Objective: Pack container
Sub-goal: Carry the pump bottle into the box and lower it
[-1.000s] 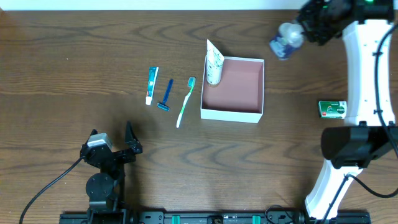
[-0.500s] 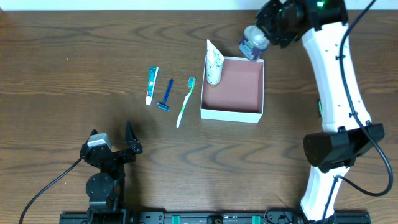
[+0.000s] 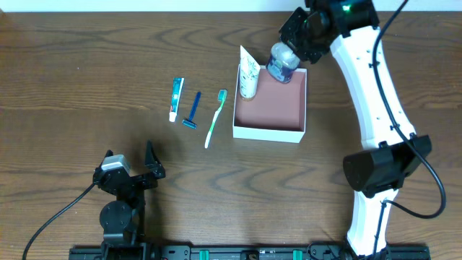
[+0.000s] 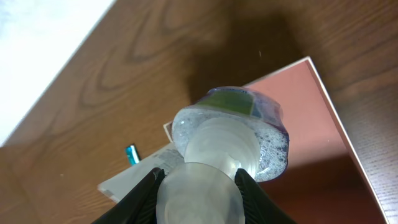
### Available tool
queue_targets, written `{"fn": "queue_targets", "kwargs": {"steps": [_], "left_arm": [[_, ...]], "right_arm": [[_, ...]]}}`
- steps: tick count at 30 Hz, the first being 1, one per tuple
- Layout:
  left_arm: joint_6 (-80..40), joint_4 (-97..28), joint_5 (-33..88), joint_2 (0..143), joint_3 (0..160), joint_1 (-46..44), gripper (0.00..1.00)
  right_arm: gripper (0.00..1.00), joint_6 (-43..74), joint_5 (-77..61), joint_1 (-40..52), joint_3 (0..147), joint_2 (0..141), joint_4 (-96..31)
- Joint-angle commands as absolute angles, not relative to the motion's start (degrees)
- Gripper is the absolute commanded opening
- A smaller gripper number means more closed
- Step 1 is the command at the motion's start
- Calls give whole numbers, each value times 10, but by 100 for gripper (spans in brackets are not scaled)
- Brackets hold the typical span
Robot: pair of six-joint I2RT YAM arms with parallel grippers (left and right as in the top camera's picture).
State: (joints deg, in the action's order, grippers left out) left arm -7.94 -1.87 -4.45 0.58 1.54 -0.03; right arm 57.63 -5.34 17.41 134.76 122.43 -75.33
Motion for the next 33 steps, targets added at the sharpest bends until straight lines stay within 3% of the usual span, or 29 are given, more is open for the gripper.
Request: {"fn": "queue_targets", "kwargs": {"steps": [1,33], "left_arm": [[-83,-38,-49,2,2,3,98],[-83,-38,-49,3,2,3,98]], "right_arm": [[32,583,-47,186,1341,1220,-751],[36,597,-45,199,1198,1220,-636]]}}
